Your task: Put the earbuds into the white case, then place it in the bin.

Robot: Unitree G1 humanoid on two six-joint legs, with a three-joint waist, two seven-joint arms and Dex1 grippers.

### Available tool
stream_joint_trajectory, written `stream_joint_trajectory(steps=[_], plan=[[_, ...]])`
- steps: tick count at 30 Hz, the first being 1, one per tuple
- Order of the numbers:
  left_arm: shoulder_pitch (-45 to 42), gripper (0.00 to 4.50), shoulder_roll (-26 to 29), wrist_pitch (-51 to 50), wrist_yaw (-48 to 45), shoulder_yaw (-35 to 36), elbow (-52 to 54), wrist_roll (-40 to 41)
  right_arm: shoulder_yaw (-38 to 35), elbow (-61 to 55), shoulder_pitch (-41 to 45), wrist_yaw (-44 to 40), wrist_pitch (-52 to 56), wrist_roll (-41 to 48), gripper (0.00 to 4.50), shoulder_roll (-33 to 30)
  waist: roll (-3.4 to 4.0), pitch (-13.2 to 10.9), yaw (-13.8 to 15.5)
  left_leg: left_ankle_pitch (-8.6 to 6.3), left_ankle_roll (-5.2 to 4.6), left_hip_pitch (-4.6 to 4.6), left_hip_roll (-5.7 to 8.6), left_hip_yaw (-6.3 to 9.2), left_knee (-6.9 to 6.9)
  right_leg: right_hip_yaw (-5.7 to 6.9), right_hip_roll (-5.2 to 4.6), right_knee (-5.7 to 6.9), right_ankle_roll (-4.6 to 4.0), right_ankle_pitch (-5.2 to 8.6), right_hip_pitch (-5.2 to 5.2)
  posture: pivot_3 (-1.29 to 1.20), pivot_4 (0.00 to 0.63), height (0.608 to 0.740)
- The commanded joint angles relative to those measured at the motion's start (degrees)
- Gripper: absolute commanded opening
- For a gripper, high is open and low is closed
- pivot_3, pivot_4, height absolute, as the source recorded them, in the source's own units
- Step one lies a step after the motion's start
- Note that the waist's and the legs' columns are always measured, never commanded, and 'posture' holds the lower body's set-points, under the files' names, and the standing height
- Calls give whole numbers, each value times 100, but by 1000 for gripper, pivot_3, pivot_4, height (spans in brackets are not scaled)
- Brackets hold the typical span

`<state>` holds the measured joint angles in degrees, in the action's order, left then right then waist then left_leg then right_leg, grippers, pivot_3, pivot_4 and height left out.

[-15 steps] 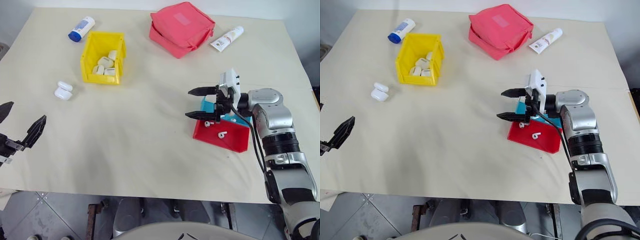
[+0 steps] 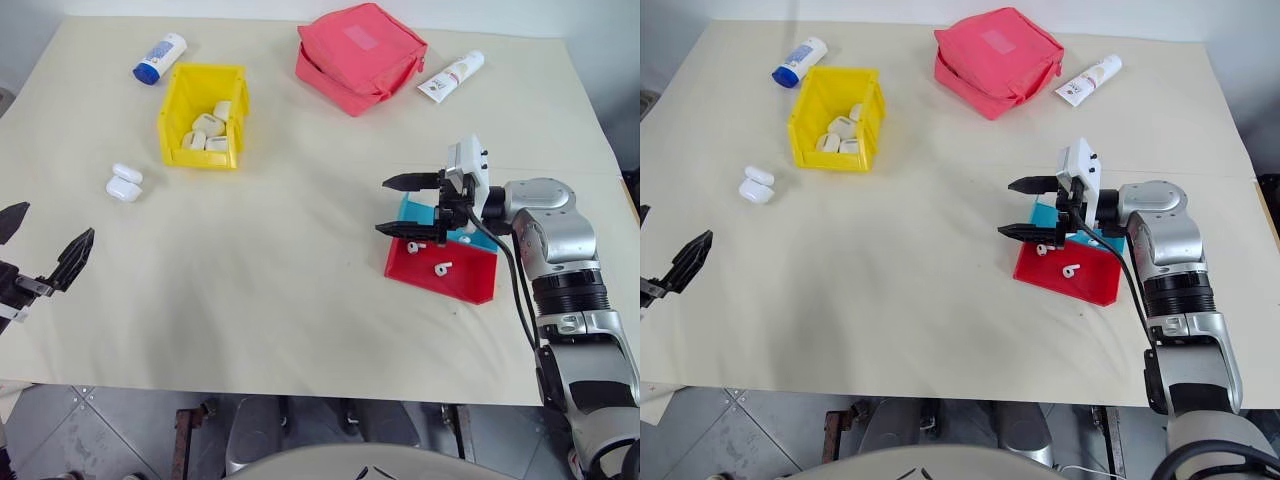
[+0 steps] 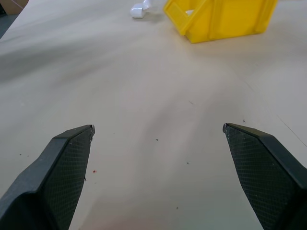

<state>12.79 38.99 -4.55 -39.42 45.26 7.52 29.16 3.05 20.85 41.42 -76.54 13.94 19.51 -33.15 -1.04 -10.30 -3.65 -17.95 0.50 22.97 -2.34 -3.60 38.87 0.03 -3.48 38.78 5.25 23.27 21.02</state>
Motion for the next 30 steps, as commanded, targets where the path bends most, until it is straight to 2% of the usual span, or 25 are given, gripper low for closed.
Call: stream_joint_trajectory(steps=[1, 8, 11, 16, 22, 25, 30], plan=[[429, 4474, -27, -94, -47, 618, 302, 258, -116, 93, 192, -89, -127, 57, 4500, -26, 0, 0, 1, 0, 0, 0, 0, 0, 0, 0, 0, -1, 0, 0, 0, 0, 150, 740], [996, 4474, 30, -62, -189, 1149, -6, 233, -61, 413, 416, -246, -243, 49, 4500, 46, 0, 0, 15, -1, -1, -1, 0, 0, -1, 1, 0, -6, 0, 0, -2, 0, 150, 740], [932, 4474, 165, -15, -299, 1123, -182, 144, -56, 490, 483, -312, -247, 60, 4500, 80, 0, 0, 36, -1, -1, -1, 0, 2, -1, 2, -1, -6, 0, 0, -3, 0, 150, 740], [425, 4474, 655, -626, 9, 752, -648, -45, -48, 204, 451, -571, -88, 201, 4500, 52, 0, 0, 42, -1, -2, -1, 2, 3, -2, 4, -3, -4, 0, 0, -2, 0, 150, 740], [-792, 4474, 1535, -1250, 207, -40, -1771, -400, -67, -182, 357, -516, 17, 221, 4500, 12, 0, 0, 25, 0, -1, 0, 3, 3, -5, 5, -3, 5, 0, 0, 1, 0, 150, 740], [-1714, 4474, 1919, -1524, 126, -799, -2429, -628, -76, -344, 242, -471, 70, 242, 4500, -23, 0, 0, 26, 0, -1, 2, 6, 0, -8, 7, -5, 18, 0, 0, 7, 0, 150, 740], [-3316, 4474, 2261, -1880, -103, -2075, -3598, -1163, -106, -660, 42, -350, 228, 290, 4500, -101, -2, 1, 45, 0, 0, 14, 13, -1, 0, 22, -12, 40, 0, 0, 25, 0, 150, 740]])
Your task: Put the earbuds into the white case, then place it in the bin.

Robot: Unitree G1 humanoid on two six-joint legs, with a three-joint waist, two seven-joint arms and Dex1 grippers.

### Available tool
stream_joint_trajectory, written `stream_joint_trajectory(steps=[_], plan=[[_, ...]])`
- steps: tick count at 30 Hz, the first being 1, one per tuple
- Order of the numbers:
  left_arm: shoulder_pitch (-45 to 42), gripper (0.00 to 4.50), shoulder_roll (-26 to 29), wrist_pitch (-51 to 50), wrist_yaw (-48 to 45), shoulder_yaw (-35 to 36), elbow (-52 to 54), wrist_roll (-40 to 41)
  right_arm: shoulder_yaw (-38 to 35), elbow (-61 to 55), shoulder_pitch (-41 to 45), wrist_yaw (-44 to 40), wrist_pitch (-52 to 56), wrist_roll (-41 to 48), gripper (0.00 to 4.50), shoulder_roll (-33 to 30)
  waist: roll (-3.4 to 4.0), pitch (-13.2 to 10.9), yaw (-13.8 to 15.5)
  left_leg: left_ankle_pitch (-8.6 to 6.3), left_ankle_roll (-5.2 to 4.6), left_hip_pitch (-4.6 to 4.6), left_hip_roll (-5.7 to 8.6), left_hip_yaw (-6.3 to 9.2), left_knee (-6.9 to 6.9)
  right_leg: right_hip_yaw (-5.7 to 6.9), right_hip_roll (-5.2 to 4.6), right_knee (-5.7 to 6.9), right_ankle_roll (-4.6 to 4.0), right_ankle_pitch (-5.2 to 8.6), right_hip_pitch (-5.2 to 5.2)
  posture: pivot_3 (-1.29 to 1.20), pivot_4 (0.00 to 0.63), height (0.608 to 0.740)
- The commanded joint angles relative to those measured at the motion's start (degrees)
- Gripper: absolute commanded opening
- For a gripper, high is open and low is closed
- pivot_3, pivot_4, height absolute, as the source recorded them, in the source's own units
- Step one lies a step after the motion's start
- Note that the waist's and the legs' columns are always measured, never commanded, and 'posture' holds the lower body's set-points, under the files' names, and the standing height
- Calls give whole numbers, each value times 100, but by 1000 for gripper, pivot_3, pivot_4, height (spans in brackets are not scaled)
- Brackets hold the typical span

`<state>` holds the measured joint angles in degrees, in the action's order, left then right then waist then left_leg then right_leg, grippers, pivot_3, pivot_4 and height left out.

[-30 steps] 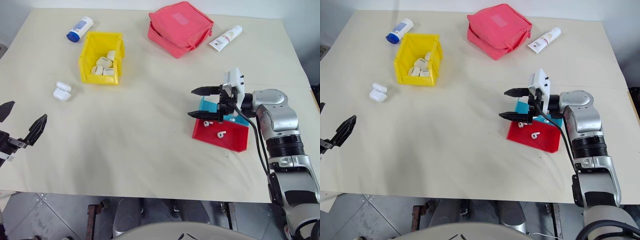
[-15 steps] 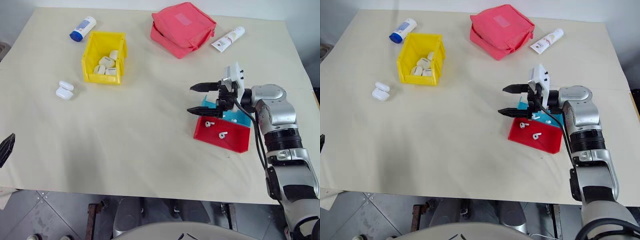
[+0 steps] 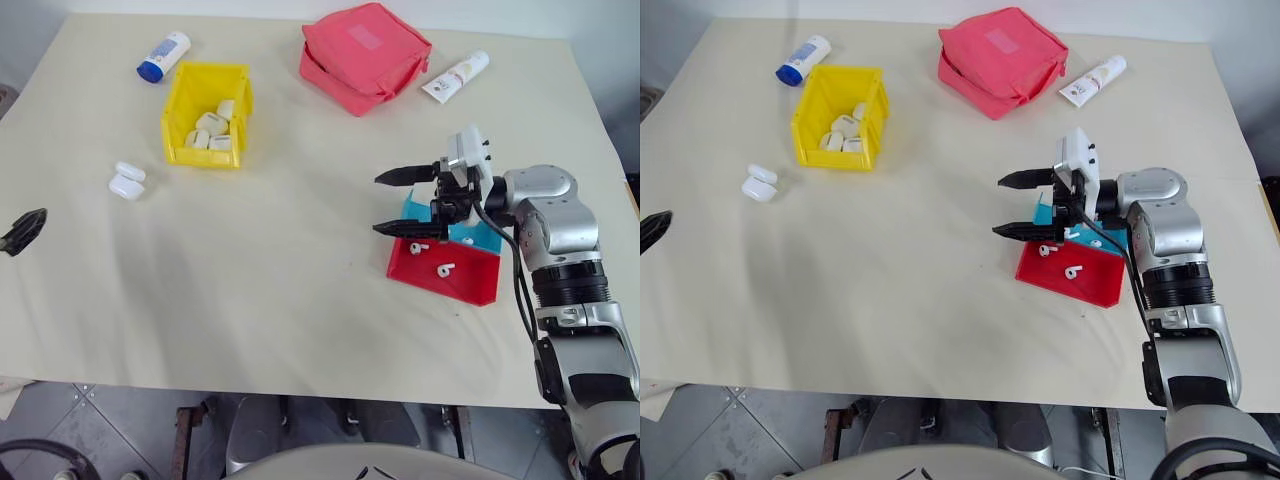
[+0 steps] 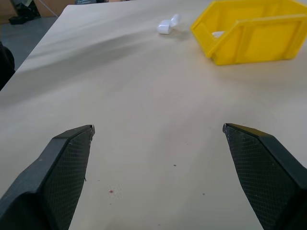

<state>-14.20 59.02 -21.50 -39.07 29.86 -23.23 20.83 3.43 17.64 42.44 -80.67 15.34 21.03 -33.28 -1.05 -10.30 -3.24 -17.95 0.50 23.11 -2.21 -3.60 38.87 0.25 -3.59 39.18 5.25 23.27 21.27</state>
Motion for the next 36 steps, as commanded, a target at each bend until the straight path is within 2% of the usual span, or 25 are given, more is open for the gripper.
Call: stream_joint_trajectory(steps=[1, 4, 13, 20, 28, 36], plan=[[-970, 4474, 285, -253, -200, -763, -746, -425, -150, -385, -92, 85, 113, 141, 4500, -106, 0, 0, 8, 0, 0, 7, 0, -1, 2, 5, -2, 0, 0, 0, 5, 0, 150, 740], [-1805, 4474, 276, -608, -405, -1218, -1145, -552, -172, -528, -178, 164, 197, 172, 4500, -156, -3, 0, 6, 0, 0, 12, 2, -6, 16, 15, -7, 27, 0, 0, 17, 0, 150, 740], [-3551, 4474, -1, -1117, -761, -2379, -2423, -1275, -181, -863, -396, 320, 381, 234, 4500, -232, -5, -1, 19, 3, 4, 10, -2, -12, 26, 42, -12, 33, 0, 0, 21, 0, 150, 740], [-4549, 4474, -389, -1095, -590, -2876, -3558, -1841, -184, -968, -496, 366, 408, 257, 4500, -270, -7, -2, 21, 3, 3, 11, 2, -12, 29, 49, -19, 34, 0, 0, 21, 0, 150, 740], [-5172, 4474, -755, -686, -750, -3267, -4290, -2356, -188, -1052, -563, 391, 418, 258, 4500, -290, -11, -4, 13, 3, 3, 11, 2, -14, 31, 85, -33, 36, 0, 0, 23, 0, 150, 740], [-5382, 4474, -828, -595, -1131, -3663, -4646, -2868, -246, -1247, -762, 455, 457, 283, 4500, -373, -12, -4, 19, 3, 2, 11, 13, -13, 31, 100, -49, 39, 0, 0, 23, 0, 150, 740]])
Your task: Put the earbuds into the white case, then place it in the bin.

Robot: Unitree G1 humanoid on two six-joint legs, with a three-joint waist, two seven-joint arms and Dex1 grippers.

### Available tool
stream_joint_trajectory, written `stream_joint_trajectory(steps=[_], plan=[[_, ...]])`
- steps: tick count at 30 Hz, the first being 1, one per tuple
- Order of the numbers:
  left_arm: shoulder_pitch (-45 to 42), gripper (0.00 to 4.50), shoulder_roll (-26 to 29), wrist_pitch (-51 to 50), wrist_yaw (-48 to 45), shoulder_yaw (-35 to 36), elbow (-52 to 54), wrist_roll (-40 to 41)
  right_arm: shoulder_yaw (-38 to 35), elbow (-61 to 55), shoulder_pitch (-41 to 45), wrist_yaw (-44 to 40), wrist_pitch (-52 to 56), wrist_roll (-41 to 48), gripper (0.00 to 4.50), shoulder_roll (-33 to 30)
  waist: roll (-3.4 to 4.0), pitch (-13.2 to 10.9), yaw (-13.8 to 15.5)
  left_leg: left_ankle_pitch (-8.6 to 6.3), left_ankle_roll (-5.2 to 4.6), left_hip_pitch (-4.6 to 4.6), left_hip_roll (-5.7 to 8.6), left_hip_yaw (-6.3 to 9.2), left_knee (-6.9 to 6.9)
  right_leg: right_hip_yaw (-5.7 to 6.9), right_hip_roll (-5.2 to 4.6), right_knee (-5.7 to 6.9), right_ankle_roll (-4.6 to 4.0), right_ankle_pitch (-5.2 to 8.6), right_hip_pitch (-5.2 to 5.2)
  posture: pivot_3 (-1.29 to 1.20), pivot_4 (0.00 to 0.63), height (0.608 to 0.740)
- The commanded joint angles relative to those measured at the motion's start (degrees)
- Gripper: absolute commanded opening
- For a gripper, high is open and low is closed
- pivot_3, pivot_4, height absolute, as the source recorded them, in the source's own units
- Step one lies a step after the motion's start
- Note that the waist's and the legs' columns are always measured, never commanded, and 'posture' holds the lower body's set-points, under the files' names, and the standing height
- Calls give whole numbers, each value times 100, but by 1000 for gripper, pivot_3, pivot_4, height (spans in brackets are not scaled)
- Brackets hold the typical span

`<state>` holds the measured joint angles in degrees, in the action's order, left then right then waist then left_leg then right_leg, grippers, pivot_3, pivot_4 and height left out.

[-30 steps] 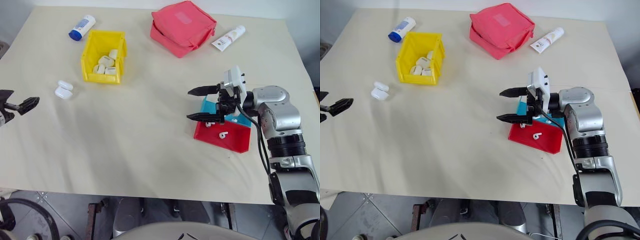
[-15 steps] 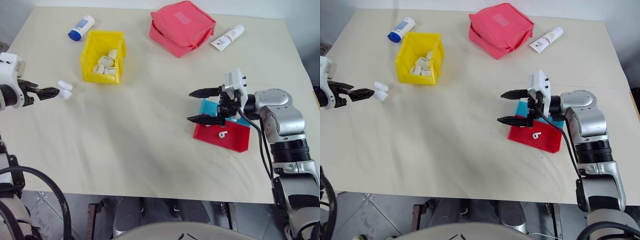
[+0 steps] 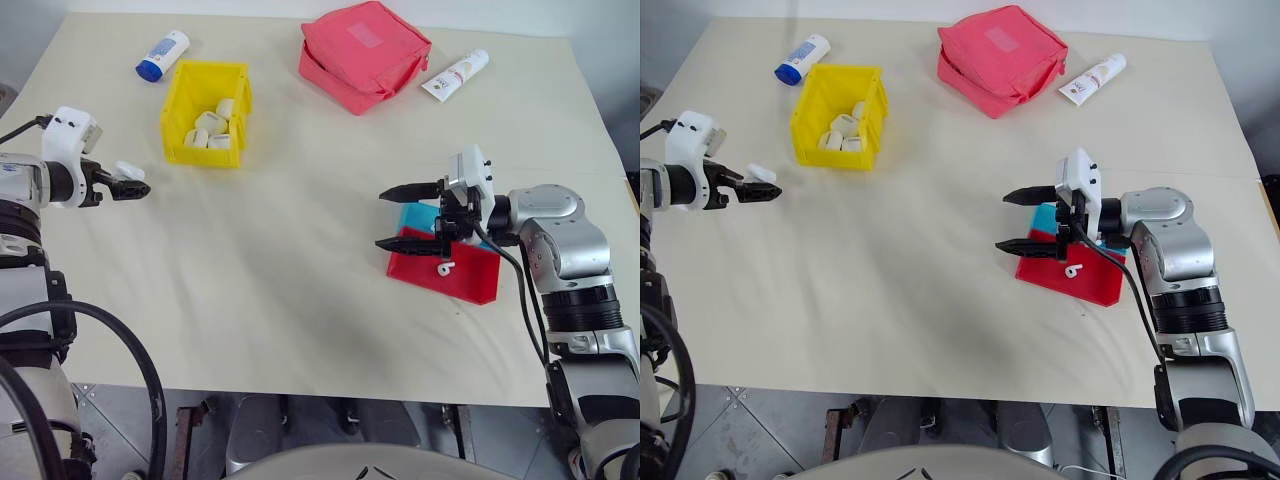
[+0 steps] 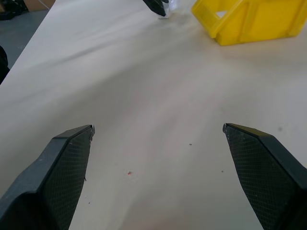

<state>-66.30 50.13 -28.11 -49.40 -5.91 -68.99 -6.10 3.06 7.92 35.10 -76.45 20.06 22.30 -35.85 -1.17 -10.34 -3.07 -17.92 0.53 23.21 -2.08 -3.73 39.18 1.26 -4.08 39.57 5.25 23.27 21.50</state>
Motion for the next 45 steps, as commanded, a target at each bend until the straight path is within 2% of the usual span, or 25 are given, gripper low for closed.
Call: stream_joint_trajectory(steps=[1, 10, 22, 25, 29, 33, 39, 43, 45], plan=[[-166, 4474, 53, 129, -50, -97, -89, -217, -214, -292, -48, 38, -15, 162, 4500, -125, 0, 0, 4, 0, 0, 0, 0, 1, 0, 0, 0, 1, 0, 0, 0, 0, 150, 740], [-290, 4474, -106, 750, 288, -31, -340, -338, -225, -293, -92, 66, -25, 153, 4500, -131, -2, -1, 21, 1, -2, 0, 9, 4, 1, 8, -11, 4, 0, 0, 0, 0, 150, 740], [-432, 4474, -258, 622, 513, -86, -623, -508, -257, -392, -204, 172, 17, 160, 4500, -197, -5, -3, 13, 4, -10, 0, 26, 6, 0, 29, -29, 11, 0, 0, 0, 0, 150, 740], [-419, 3881, -262, 526, 551, -119, -648, -574, -258, -389, -205, 206, 14, 160, 4500, -213, -5, -3, 9, 5, -11, 0, 27, 6, 0, 36, -33, 13, 0, 0, 0, 0, 150, 740], [-421, 2791, -250, 583, 706, 1, -641, -521, -246, -362, -189, 235, -1, 155, 4500, -218, -5, -3, 4, 7, -13, -1, 27, 4, 1, 44, -36, 15, 0, 0, 0, 0, 150, 740], [-461, 2789, -229, 686, 900, 182, -619, -398, -233, -298, -144, 260, -50, 121, 4500, -205, -6, -3, 11, 7, -13, 0, 27, 5, 2, 73, -46, 16, 0, 0, 0, 0, 150, 740], [-400, 2789, -336, 1828, 247, 731, 106, 210, -270, -290, -127, 286, -66, 114, 4500, -261, -21, -12, 69, 8, -13, 1, 29, 6, 5, 128, -63, 16, 0, 0, 0, 0, 150, 740], [259, 2789, -340, 2308, -812, 941, 1048, 692, -265, -207, -57, 313, -124, 81, 4500, -260, -22, -13, 94, 7, -14, 1, 32, 3, 7, 159, -78, 14, -1, -1, -1, 0, 150, 740], [782, 2789, -320, 2224, -1425, 986, 1858, 1009, -269, -196, -28, 315, -119, 86, 4500, -265, -22, -13, 66, 7, -14, 0, 33, 1, 5, 164, -79, 14, -1, -1, -1, 0, 150, 740]])
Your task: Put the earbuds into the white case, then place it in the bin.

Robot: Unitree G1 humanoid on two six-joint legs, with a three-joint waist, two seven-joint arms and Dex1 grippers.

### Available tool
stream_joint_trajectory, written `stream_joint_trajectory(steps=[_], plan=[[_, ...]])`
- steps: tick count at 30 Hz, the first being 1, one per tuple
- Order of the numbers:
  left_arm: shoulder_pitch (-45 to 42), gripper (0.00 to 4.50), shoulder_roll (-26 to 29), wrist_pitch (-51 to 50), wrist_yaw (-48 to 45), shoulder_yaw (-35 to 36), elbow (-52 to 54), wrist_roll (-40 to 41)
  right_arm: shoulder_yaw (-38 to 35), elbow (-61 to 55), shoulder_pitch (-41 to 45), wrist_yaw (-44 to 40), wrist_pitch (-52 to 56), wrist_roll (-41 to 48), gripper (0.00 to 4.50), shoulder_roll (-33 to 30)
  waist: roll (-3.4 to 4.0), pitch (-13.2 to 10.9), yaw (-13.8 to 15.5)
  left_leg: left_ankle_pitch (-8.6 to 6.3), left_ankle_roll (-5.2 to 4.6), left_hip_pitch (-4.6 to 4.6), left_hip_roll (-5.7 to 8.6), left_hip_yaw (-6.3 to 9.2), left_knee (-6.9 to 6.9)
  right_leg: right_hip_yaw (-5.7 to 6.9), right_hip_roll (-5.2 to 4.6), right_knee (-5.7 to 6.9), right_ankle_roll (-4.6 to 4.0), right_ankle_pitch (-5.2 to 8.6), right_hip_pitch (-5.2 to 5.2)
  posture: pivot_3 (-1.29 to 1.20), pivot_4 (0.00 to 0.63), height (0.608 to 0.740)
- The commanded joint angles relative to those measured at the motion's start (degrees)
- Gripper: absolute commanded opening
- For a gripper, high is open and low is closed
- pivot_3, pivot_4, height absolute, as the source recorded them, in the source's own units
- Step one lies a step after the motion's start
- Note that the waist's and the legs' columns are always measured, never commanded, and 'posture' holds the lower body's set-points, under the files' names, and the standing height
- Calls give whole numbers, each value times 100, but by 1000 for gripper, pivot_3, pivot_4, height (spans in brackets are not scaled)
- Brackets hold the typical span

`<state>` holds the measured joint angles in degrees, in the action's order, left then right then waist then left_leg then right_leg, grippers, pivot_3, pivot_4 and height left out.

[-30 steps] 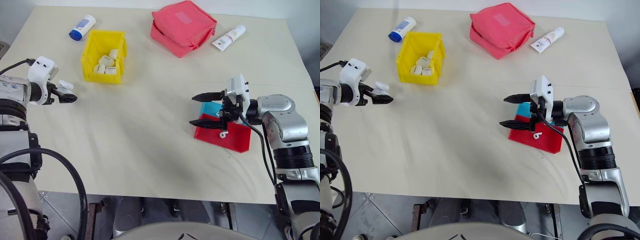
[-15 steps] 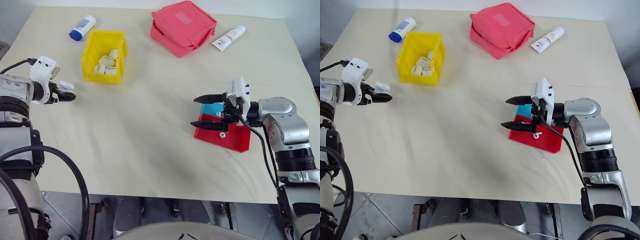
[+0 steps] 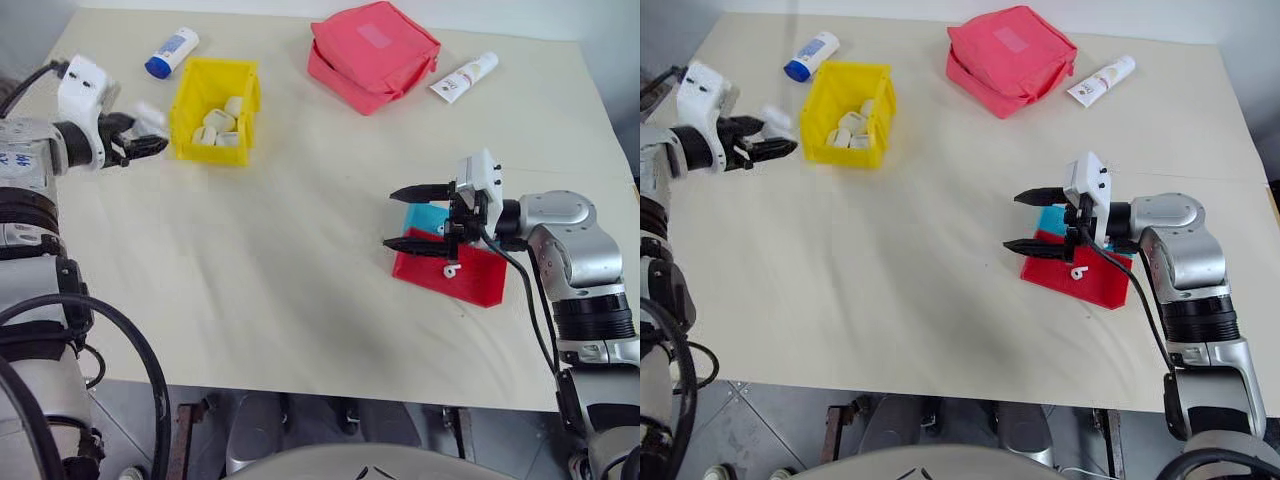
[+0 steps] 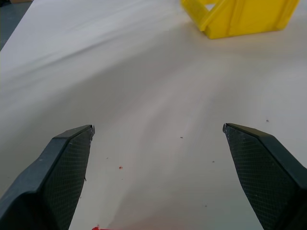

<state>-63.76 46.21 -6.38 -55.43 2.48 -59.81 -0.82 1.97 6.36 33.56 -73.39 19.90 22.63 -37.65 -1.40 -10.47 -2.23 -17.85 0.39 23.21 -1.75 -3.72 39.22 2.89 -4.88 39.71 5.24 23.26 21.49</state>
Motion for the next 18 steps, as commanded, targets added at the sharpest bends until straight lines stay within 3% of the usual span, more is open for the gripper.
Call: stream_joint_trajectory(steps=[1, 4, 8, 18], plan=[[851, 2789, 25, 110, -1076, 259, 1488, 762, -165, -33, 136, 7, -105, 56, 4500, -91, 0, 0, -24, 0, 0, -1, -1, 0, 0, 2, 0, 1, 0, 0, 0, 0, 150, 740], [1533, 2789, -327, 278, -1227, 708, 2815, 1575, -179, -19, 136, 20, -125, 50, 4500, -108, 0, 0, -38, 0, 0, 1, -5, 6, 1, 1, 1, 2, -1, -1, -1, 0, 150, 740], [1995, 2789, -1027, 772, -1290, 952, 3721, 2243, -197, -109, 63, 57, -100, 80, 4500, -126, -1, -1, 43, 0, 0, 6, -4, 18, 17, 3, 0, -1, -2, -1, -12, 0, 150, 740], [2784, 2789, -2528, 1149, -400, 173, 4970, 2111, -390, -486, -346, 174, 56, 171, 4500, -426, -1, -1, 75, -4, -7, 3, 0, 21, 18, 3, 3, -17, -2, -1, -31, 0, 150, 740]])
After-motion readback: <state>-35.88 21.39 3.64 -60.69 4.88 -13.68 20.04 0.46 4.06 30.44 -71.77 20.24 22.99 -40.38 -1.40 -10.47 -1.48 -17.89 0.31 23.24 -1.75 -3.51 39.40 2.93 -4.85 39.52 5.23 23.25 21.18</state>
